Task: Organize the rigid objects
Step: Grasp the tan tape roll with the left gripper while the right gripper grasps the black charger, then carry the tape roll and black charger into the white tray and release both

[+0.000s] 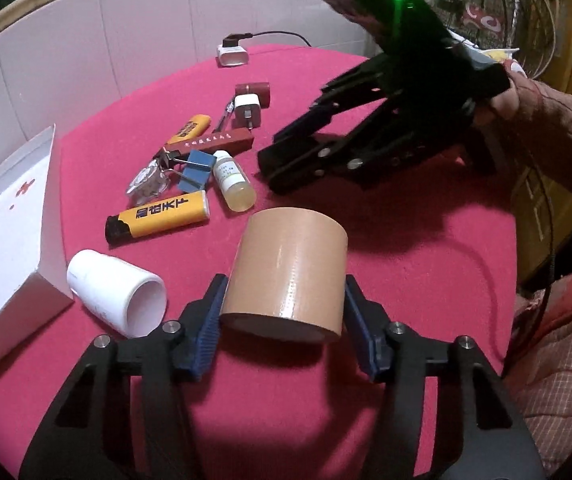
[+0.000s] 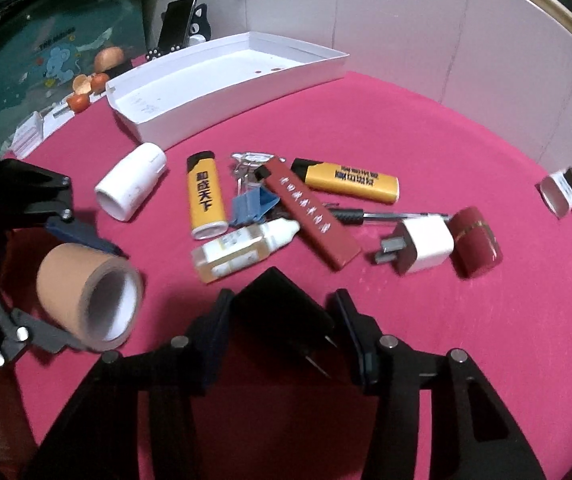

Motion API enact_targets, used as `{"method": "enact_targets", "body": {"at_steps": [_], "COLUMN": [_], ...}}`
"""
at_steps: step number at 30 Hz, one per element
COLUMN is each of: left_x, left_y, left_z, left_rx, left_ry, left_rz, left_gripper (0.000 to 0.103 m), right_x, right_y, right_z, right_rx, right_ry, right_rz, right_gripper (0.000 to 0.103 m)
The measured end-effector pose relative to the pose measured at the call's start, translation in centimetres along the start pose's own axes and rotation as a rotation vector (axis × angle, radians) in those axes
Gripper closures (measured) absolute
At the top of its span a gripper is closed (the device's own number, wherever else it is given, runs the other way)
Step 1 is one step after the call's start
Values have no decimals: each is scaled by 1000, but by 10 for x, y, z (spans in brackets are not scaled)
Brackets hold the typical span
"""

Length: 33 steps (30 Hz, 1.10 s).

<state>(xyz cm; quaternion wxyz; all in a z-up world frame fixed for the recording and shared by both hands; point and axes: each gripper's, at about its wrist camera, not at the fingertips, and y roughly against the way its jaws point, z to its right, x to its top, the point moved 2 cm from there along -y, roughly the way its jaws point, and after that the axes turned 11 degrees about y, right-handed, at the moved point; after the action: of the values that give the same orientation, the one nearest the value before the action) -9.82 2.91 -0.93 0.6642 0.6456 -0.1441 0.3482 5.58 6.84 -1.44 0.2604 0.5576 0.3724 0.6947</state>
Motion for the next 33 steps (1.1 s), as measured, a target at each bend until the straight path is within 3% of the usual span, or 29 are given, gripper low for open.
{"method": "enact_targets", "body": {"at_steps": [10,17,23,33], "left_x": [8,26,42,41], "left_y": [11,43,67,117], "left_z": [-11,-15,-38,-119], "left_rx": [20,77,191,398], "left_ry": [91,137,248,466], "left_rz": [51,162,241,365], "left_gripper": [48,48,48,48], "right_x": [-7,13,33,87], "right_y": [42,73,86,85], "right_z": [1,0,-4,-20], "right_rx": [-23,-46,-76,-106], "right_ry": [-216,-264,-268,-232], "right_rz": [173,298,358,408], "right_gripper": [54,54,54,54]}}
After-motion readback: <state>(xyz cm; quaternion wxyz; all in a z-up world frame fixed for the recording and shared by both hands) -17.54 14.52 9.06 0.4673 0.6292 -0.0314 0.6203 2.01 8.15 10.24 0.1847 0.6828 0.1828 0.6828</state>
